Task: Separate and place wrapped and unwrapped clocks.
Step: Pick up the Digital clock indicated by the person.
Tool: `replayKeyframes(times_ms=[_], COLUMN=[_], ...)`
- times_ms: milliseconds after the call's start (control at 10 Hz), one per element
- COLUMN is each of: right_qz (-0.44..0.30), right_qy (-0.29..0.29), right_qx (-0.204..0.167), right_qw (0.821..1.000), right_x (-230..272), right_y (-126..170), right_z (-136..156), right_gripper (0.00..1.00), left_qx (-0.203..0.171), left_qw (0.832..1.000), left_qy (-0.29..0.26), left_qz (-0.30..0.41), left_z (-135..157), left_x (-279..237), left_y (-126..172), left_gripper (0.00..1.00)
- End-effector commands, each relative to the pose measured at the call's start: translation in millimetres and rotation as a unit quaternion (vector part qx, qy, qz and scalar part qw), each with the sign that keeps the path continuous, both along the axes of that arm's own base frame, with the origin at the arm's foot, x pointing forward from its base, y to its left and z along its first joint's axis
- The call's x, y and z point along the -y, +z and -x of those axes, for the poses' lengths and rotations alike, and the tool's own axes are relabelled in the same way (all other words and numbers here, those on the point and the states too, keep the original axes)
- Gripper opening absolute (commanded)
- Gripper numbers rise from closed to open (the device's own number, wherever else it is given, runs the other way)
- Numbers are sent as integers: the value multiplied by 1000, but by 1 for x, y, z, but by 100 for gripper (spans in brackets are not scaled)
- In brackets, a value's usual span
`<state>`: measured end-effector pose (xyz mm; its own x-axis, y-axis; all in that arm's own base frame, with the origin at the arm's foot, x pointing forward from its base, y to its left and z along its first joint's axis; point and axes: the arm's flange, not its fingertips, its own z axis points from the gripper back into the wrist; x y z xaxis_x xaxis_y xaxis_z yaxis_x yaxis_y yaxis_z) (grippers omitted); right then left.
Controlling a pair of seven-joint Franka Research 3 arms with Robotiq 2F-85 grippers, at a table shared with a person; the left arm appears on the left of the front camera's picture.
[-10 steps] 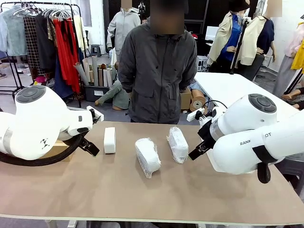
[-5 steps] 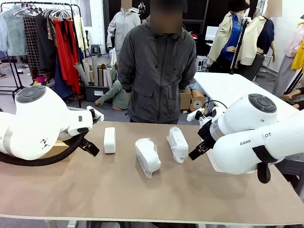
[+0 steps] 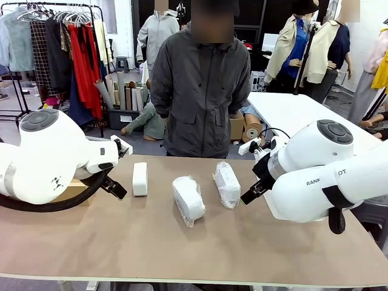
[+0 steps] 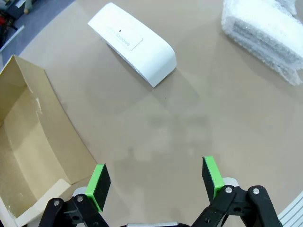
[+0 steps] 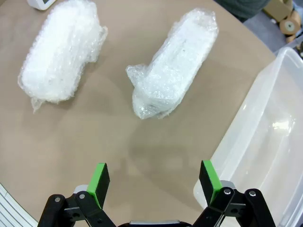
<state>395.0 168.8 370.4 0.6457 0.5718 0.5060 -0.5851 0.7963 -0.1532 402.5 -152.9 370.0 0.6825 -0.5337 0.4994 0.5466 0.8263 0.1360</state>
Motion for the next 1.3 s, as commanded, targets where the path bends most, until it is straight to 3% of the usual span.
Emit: replayKeyframes(times_ms=[0, 200, 300, 600, 800, 1000, 1200], right_qz=[0, 0, -26, -47, -66, -84, -111], right_qy=[0, 0, 49, 99, 162, 251, 315], right_qx=[0, 0, -47, -46, -65, -67, -34], right_qw=[1000, 1000, 997, 993, 982, 962, 942], right_x=[0, 0, -5, -10, -5, 4, 19], right_y=[0, 0, 3, 23, 41, 68, 90], right_z=[0, 0, 6, 10, 9, 3, -8], right_gripper=[100, 100, 100, 100, 100, 100, 100], left_qx=[0, 0, -16, -88, -93, -56, -14], left_qw=[1000, 1000, 1000, 992, 981, 970, 949], left_qy=[1, 0, -14, -86, -160, -226, -302], left_qz=[0, 0, -3, 26, 63, 70, 93], left_z=[0, 0, 2, 7, 12, 6, -4], left_x=[-1, 0, -3, -5, -8, -17, -33], left_y=[0, 0, 7, 29, 56, 77, 94], left_gripper=[100, 100, 100, 100, 100, 100, 100])
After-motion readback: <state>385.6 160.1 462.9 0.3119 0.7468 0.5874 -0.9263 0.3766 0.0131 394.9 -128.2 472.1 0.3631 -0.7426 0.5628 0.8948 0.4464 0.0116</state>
